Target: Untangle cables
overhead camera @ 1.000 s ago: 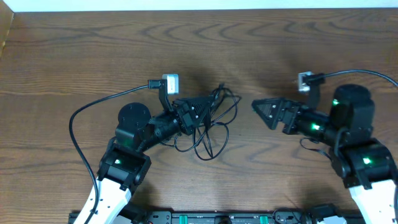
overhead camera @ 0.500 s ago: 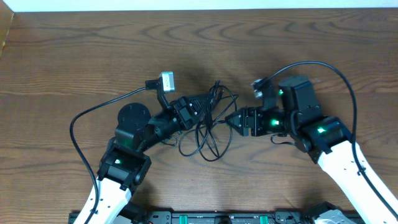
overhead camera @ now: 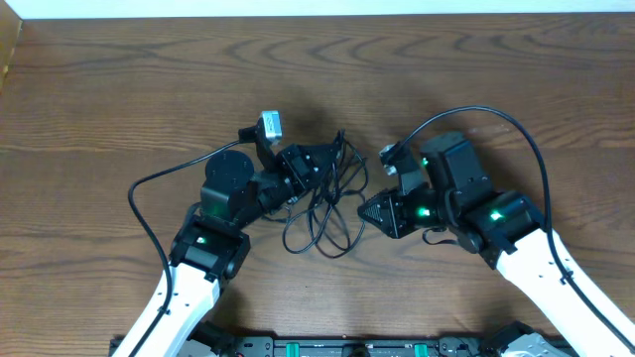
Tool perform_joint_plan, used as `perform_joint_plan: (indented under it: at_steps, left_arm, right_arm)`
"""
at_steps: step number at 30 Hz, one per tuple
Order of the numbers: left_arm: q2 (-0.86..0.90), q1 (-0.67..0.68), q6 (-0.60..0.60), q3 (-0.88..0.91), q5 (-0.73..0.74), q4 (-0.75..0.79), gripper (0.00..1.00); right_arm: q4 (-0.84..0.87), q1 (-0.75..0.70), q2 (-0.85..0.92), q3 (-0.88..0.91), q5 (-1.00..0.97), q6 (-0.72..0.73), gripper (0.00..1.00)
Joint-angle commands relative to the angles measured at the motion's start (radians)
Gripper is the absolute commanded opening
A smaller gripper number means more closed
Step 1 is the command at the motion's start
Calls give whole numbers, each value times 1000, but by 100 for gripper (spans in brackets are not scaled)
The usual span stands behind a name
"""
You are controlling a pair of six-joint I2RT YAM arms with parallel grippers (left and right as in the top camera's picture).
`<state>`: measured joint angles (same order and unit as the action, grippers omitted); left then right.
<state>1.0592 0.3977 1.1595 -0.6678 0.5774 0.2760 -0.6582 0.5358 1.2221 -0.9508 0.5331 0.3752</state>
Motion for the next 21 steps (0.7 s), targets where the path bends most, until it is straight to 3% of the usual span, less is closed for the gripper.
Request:
perform_joint_plan:
  at_steps: [1,3,5,10,13,18,21]
  left_arm:
    - [-10,3,51,-11,64,77,8]
    - [-10,3,51,-11,103,122,8]
    - [-10,3,51,-11,112,127,8]
    - [-10,6,51,-11,124,127,8]
    - [-11,7,40,-11,139,127,8]
    - [-11,2,-228,-11,139,68,8]
    - [-11,-39,-269,-11,126,-29,8]
  right_arm:
    - [-5,17,-5,-1,-111,13,28]
    - [-5,23,-5,-1,-105,19,40]
    - [-5,33,-5,-1,-105,34,44]
    - [-6,51,-5,-1,-186,40,1]
    - [-18,44,-5,-1,-350,95,2]
    - [-69,-29,-24,-1,-579,260,1]
    - [-97,-119,-62,-1,-679,298,2]
